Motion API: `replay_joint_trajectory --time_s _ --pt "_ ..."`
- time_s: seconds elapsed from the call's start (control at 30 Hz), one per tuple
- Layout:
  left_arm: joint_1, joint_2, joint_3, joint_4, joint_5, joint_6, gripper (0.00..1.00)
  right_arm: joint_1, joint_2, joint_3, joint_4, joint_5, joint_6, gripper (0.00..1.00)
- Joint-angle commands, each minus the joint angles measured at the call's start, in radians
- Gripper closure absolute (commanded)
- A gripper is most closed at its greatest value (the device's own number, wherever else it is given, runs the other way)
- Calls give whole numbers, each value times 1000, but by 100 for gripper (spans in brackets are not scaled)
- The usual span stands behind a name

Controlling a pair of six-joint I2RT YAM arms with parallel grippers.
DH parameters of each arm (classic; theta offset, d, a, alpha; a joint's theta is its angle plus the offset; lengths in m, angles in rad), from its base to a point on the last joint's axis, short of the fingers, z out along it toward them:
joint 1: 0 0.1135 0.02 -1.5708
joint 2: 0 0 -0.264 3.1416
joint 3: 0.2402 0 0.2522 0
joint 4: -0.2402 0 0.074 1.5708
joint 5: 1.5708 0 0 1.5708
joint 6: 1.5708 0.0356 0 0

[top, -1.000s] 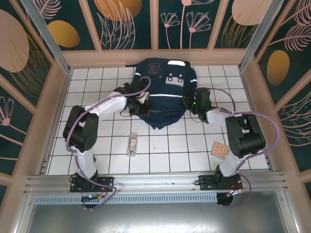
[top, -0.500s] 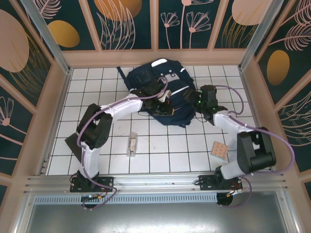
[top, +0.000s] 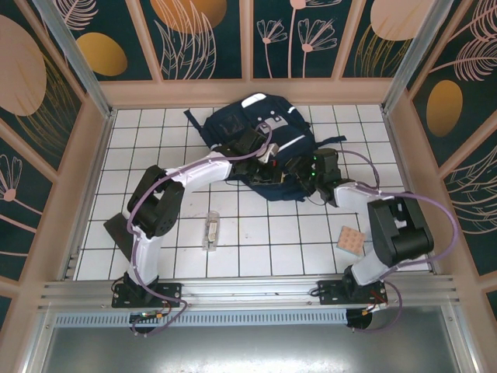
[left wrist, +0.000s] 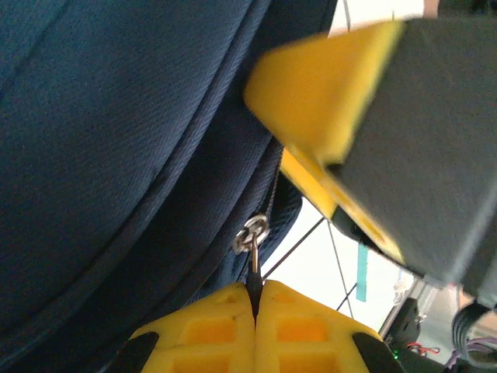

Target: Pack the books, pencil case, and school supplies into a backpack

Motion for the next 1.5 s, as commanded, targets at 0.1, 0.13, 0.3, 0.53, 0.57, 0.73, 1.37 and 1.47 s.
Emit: replay_joint_trajectory --time_s 0.1,0.13,0.3,0.53,0.57,0.73,1.37,1.47 --pt "-2 -92 -88 -124 -68 105 100 4 113 22 155 44 47 94" --pt "5 -98 -95 -152 -102 121 100 3 107 11 165 47 43 100" --pt "96 -152 -157 -201 -223 159 100 3 51 -15 136 55 -12 100" --pt "222 -176 -160 -259 -448 240 100 4 16 -3 86 39 -76 100" --pt "237 -173 -160 -258 -469 249 100 7 19 3 81 35 -86 100" --pt "299 -158 -166 -231 -548 261 100 9 24 37 41 21 -130 100" --pt "304 -334 -271 234 -292 89 1 -124 -259 143 -578 274 -264 30" --pt "304 -334 -289 307 -232 59 1 -230 -347 88 -644 376 -229 26"
